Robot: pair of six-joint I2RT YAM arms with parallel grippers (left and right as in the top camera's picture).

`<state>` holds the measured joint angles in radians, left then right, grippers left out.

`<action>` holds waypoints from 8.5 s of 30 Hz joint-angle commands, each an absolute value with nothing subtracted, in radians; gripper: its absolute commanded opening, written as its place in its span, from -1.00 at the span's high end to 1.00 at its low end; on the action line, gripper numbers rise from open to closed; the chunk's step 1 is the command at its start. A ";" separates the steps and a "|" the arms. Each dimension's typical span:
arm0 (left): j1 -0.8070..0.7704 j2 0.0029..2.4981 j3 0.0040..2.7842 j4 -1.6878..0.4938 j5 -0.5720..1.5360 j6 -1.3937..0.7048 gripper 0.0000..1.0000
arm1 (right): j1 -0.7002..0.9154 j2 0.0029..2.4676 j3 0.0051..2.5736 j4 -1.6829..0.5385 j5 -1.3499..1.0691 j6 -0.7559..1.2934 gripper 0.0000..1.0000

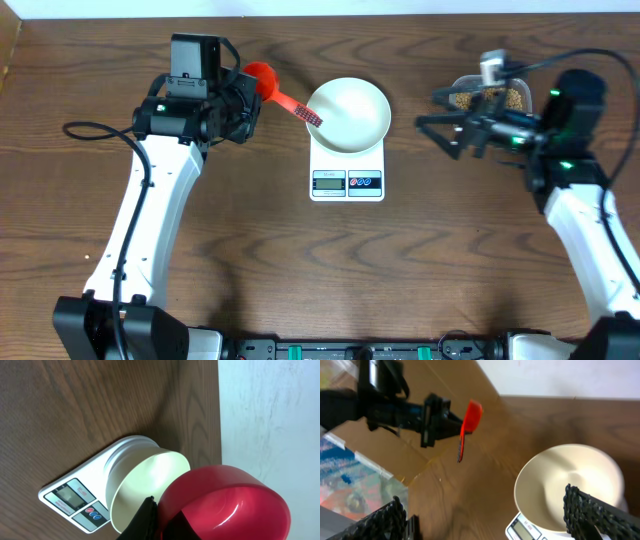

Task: Scoop item into bowl and weigh 50g on scale

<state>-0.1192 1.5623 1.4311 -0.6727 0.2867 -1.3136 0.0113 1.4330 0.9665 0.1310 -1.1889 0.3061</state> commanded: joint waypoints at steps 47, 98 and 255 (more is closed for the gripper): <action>-0.119 1.571 1.428 -0.585 0.333 -1.549 0.85 | 0.326 1.850 1.543 -0.299 -1.076 0.286 -0.61; -0.119 1.571 1.428 -0.665 0.438 -1.659 0.86 | 0.464 1.850 1.543 -0.102 -0.882 0.764 0.70; -0.634 1.781 1.044 -0.113 0.093 -0.034 0.86 | -0.155 1.655 1.542 -0.738 -0.757 0.133 0.98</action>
